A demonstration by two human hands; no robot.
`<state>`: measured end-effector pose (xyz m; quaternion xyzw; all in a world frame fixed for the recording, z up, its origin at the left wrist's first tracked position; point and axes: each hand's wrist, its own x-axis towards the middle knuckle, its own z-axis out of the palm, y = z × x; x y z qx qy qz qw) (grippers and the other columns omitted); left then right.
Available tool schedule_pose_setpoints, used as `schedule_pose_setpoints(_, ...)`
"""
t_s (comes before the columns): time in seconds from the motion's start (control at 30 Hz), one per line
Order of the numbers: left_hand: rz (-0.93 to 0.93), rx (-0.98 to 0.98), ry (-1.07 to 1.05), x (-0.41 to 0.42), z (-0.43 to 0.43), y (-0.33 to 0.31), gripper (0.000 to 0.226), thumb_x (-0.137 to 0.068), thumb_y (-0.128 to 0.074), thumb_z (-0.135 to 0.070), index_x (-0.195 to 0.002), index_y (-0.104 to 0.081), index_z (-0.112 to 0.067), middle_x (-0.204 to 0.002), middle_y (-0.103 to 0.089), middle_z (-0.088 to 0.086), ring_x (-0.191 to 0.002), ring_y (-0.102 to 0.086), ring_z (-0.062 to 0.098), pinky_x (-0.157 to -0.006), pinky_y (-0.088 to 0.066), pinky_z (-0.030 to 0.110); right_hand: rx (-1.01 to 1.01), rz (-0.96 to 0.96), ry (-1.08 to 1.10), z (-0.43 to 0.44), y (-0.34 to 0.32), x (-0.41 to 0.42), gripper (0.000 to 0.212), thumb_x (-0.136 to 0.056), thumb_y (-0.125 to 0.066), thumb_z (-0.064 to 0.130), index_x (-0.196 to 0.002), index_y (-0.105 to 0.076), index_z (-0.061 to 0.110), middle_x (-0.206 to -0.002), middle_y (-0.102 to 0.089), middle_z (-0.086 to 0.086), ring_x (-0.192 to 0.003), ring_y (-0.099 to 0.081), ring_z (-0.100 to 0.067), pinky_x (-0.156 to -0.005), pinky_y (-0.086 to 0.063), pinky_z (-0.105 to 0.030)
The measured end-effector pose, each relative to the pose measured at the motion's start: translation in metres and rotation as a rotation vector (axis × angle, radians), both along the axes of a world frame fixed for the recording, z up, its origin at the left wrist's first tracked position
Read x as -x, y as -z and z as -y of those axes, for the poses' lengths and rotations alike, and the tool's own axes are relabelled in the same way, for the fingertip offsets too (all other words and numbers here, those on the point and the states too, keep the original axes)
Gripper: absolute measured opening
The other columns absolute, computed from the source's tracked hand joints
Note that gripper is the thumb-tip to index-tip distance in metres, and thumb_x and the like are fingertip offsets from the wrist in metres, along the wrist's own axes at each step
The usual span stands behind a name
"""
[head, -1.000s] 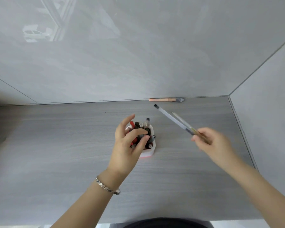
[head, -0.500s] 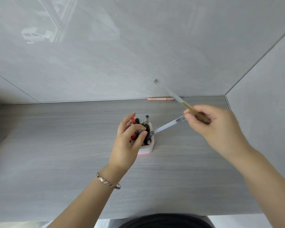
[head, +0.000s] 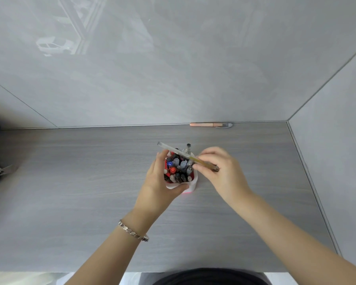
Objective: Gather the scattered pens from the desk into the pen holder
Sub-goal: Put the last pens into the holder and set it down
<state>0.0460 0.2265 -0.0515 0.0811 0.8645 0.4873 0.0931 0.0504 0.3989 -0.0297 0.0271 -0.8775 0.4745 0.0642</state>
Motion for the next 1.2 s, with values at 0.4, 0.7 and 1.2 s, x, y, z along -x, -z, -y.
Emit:
schedule_pose_setpoints(0.4, 0.088, 0.009, -0.009, 0.002, 0.001, -0.009, 0.084, -0.066, -0.081, -0.017, -0.129, -0.03, -0.04, -0.112, -0.041, -0.03, -0.112, -0.043, 0.002, -0.074, -0.031, -0.011, -0.035, 0.22, 0.055, -0.084, -0.064, -0.048, 0.031, -0.076, -0.069, 0.007, -0.075, -0.066, 0.037, -0.089, -0.063, 0.018, -0.08, -0.06, -0.007, -0.064, -0.042, -0.002)
schedule_pose_setpoints(0.7, 0.09, 0.01, -0.016, 0.001, 0.002, -0.007, 0.085, -0.066, -0.081, -0.018, -0.133, -0.031, -0.034, -0.122, -0.045, -0.019, -0.117, -0.044, 0.004, -0.075, -0.03, -0.011, -0.23, 0.197, -0.172, -0.045, -0.057, -0.023, 0.019, -0.08, -0.058, 0.0, -0.083, -0.071, 0.014, -0.083, -0.052, 0.013, -0.075, -0.054, -0.013, -0.063, -0.038, -0.005)
schedule_pose_setpoints(1.2, 0.099, -0.001, -0.031, 0.001, 0.002, -0.006, 0.084, -0.065, -0.081, -0.018, -0.132, -0.031, -0.034, -0.121, -0.045, -0.021, -0.115, -0.042, 0.0, -0.077, -0.029, -0.011, -0.356, -0.413, -0.042, -0.011, 0.048, -0.014, 0.03, -0.088, -0.05, 0.012, -0.116, -0.056, 0.022, -0.123, -0.043, -0.006, -0.103, -0.044, -0.023, -0.091, -0.041, -0.029)
